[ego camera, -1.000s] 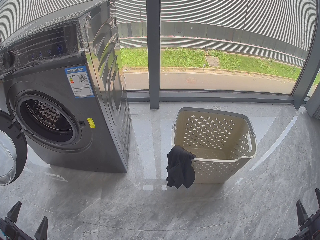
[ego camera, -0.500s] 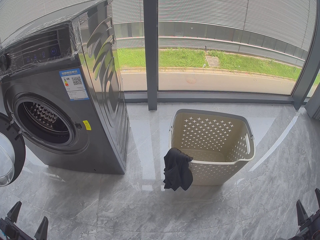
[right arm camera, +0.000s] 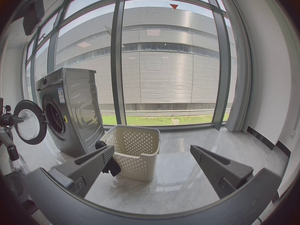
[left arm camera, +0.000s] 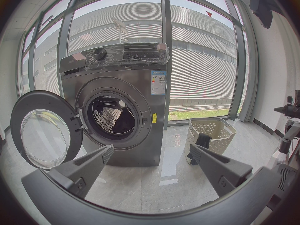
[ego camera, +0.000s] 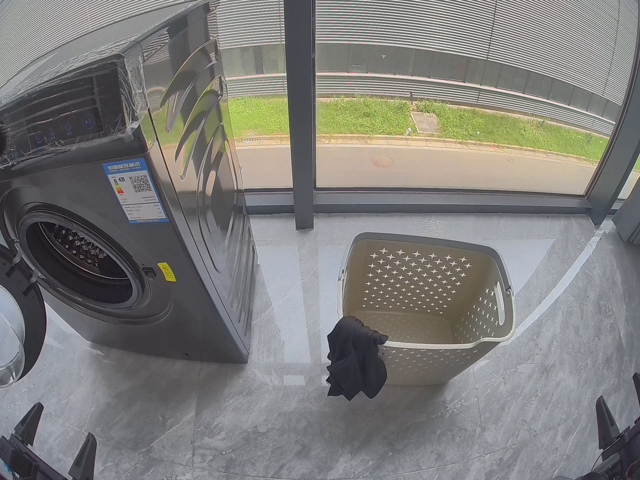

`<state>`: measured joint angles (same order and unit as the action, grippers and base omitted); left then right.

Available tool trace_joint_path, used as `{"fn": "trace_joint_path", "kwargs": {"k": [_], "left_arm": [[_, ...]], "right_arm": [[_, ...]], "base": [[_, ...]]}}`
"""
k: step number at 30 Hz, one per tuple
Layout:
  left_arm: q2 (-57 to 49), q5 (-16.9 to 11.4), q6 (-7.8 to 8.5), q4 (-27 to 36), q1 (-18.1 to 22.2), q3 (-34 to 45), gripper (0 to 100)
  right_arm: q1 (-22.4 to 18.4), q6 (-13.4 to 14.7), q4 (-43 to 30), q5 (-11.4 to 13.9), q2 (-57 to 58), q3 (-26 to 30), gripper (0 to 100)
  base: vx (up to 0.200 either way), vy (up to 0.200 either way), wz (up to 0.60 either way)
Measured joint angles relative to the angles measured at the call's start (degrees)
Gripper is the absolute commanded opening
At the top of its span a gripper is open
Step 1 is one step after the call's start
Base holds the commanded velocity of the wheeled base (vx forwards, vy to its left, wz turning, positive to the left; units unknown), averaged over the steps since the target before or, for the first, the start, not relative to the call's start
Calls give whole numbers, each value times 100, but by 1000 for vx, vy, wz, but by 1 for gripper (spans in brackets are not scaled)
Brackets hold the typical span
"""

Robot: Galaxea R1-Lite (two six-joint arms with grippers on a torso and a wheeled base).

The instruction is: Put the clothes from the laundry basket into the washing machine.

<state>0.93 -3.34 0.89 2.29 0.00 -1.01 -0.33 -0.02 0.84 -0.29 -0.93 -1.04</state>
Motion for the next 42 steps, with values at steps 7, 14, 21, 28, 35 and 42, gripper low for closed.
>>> {"fn": "trace_joint_path", "kwargs": {"k": [7, 14, 21, 28, 35, 42], "left_arm": [[0, 0, 1, 0, 5, 0, 100], [0, 1, 1, 0, 5, 0, 100], [0, 1, 1, 0, 5, 0, 100], [0, 1, 1, 0, 5, 0, 100], [0, 1, 4, 0, 5, 0, 100], [0, 1, 9, 0, 5, 0, 100]], "right_arm": [[90, 119, 189, 432, -227, -819, 100], [265, 232, 306, 1435, -1525, -1390, 100], [788, 315, 706, 2144, -3435, -1486, 100], [1367, 361, 1484, 2331, -4863, -1503, 100], [1710, 401, 2756, 2372, -6255, -1506, 100], [2042, 443, 3471, 2202, -7473, -1599, 100]], "base": [[0, 0, 0], [0, 0, 0], [0, 0, 0], [0, 0, 0], [0, 0, 0], [0, 0, 0]]}}
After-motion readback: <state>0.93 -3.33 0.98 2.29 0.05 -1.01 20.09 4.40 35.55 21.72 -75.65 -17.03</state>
